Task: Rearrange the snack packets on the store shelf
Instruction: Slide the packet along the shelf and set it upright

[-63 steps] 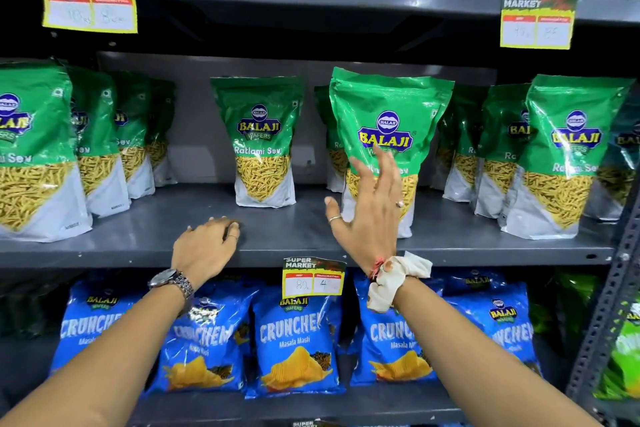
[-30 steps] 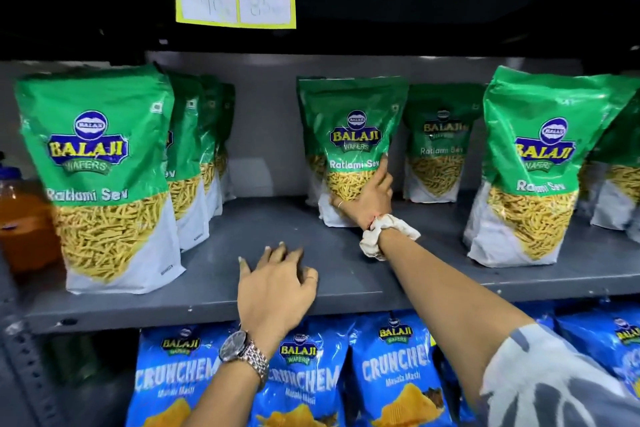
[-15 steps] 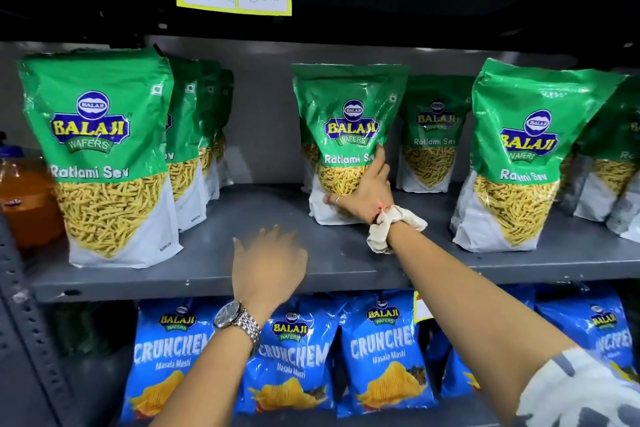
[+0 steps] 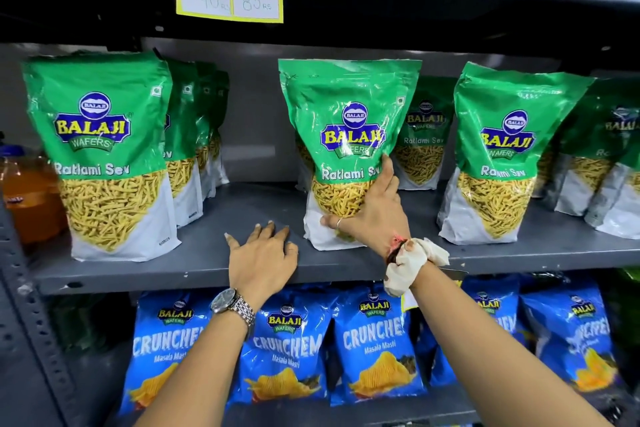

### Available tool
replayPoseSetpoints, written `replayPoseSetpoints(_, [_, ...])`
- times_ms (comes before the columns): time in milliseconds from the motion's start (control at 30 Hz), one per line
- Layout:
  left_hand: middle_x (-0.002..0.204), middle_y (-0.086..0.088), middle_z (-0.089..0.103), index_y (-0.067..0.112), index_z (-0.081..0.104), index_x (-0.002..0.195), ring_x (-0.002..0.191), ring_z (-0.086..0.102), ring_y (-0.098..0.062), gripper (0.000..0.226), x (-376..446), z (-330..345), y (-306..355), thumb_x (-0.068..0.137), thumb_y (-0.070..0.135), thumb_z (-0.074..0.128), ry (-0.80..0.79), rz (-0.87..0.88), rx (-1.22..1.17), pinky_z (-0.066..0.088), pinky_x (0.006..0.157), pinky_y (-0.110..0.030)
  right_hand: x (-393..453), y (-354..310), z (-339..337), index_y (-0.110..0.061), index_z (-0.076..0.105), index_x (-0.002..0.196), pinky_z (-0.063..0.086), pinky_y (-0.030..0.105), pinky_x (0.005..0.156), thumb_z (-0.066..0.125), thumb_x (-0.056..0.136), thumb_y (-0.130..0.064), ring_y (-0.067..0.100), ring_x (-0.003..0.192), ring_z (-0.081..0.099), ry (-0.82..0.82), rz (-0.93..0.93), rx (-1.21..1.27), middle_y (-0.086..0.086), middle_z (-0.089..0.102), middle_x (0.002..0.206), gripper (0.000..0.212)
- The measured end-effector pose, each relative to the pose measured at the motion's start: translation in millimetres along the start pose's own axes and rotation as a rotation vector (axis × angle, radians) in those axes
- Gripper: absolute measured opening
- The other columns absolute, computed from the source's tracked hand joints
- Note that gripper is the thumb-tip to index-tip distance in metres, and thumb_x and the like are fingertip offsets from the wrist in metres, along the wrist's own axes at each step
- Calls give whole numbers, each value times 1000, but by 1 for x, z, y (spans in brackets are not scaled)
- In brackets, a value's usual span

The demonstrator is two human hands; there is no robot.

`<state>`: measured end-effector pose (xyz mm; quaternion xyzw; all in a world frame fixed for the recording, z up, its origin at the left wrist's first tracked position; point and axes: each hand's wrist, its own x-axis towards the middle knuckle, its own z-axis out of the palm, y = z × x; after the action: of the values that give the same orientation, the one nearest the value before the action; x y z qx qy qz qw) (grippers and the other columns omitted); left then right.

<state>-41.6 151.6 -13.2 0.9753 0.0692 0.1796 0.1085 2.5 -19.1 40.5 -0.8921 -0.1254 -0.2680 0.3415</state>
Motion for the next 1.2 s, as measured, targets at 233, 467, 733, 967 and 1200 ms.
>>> replayPoseSetpoints(233, [158,0,27,30,34,144,146,22,-19,50,0,-1,-2,95,38,26,-22,5,-14,7,118,-59,-21,-4,-14,-15,-7,147,43,49,96,85,53,-50,40,122,43,1,18,-11,14,33,133,136])
replayPoseSetpoints(467, [156,-4,31,27,38,143,145,25,-22,52,1,2,-3,94,39,25,1,16,-39,12,120,-50,-37,-9,-23,-15,-8,147,45,50,94,84,54,-50,41,120,43,17,14,-23,14,32,133,136])
replayPoseSetpoints(733, [156,-4,30,26,37,143,146,24,-23,50,2,2,-3,96,37,28,-3,25,-24,12,121,-50,-47,-13,-28,-14,-7,147,46,49,92,83,55,-50,40,119,44,38,12,-35,13,31,132,134])
replayPoseSetpoints(967, [156,-4,30,26,37,143,146,24,-22,50,2,3,-3,95,37,28,-8,22,-15,13,120,-51,-49,-13,-27,-16,-7,147,46,47,90,83,55,-51,38,120,43,46,20,-35,12,31,133,133])
replayPoseSetpoints(1200, [157,-5,29,26,36,143,146,23,-24,49,3,3,-4,96,37,28,-16,25,-14,12,120,-52,-45,-13,-22,-17,-8,147,46,45,89,83,55,-52,37,121,43,63,35,-32,13,32,135,134])
